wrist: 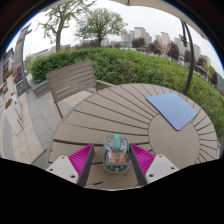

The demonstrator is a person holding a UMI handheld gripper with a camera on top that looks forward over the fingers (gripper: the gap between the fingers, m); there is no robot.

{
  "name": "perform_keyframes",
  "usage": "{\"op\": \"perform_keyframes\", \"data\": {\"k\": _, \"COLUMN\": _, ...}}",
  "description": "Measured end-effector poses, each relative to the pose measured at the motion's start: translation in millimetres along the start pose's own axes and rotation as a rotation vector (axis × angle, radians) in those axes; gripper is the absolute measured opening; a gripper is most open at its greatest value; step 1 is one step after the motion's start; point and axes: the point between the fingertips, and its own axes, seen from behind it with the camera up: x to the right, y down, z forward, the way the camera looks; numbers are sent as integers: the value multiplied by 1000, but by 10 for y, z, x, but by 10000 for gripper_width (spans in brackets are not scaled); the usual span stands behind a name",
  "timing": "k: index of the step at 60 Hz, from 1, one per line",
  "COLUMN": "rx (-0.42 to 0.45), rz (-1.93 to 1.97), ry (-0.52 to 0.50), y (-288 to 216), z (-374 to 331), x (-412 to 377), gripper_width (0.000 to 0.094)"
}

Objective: Arrange mouse

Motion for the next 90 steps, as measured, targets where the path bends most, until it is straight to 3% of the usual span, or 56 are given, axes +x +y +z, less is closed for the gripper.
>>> {"op": "perform_keyframes", "data": {"k": 2, "rx": -2, "rz": -17, "ry": 7, "y": 0, "z": 11, "x": 23, "gripper_width": 607}}
{"op": "perform_keyframes", "data": {"k": 4, "rx": -6, "rz": -25, "ry": -2, "y": -4, "z": 24, "x": 18, "gripper_width": 447}}
{"op": "perform_keyframes", "data": {"k": 8, "rx": -40, "rz": -45, "ry": -33, "y": -1, "z": -11, "x": -3, "gripper_width": 404}}
{"op": "perform_keyframes", "data": {"k": 23, "rx": 134, "rz": -80, "ry": -141, "y": -1234, "z": -392, "x": 311, "gripper_width": 393}}
{"op": "perform_keyframes", "data": {"k": 32, "rx": 168, "rz": -26, "ry": -90, "y": -1926, "z": -59, "x": 1215, "gripper_width": 393}}
{"op": "perform_keyframes", "data": {"k": 45, "rx": 92, "rz": -31, "ry": 89, "y": -1745, "z": 974, "x": 2771, "gripper_width": 398}}
{"op": "perform_keyframes", "data": {"k": 49, "rx": 57, "rz": -9, "ry": 91, "y": -1547, "z": 1224, "x": 2969, "gripper_width": 397}}
{"op": "perform_keyframes", "data": {"k": 58, "rx": -21, "rz": 10, "ry": 23, "y": -1234, "z": 1442, "x": 3063, "gripper_width": 500}}
{"op": "perform_keyframes", "data": {"k": 59, "rx": -9, "rz": 7, "ry": 13, "y": -1257, "z": 1418, "x": 3070, "gripper_width": 539}}
{"op": "perform_keyframes", "data": {"k": 63, "rx": -24, "rz": -18, "ry": 11, "y": -1246, "z": 1314, "x": 3116, "gripper_width": 866}}
{"op": "perform_keyframes", "data": {"k": 65, "rx": -28, "rz": -26, "ry": 11, "y": -1248, "z": 1259, "x": 3111, "gripper_width": 829}}
{"op": "perform_keyframes", "data": {"k": 76, "rx": -67, "rz": -23, "ry": -11, "y": -1227, "z": 192, "x": 3212, "gripper_width": 842}}
{"op": "perform_keyframes", "data": {"k": 90, "rx": -212, "rz": -40, "ry": 19, "y": -472, "z": -1529, "x": 3538, "gripper_width": 850}}
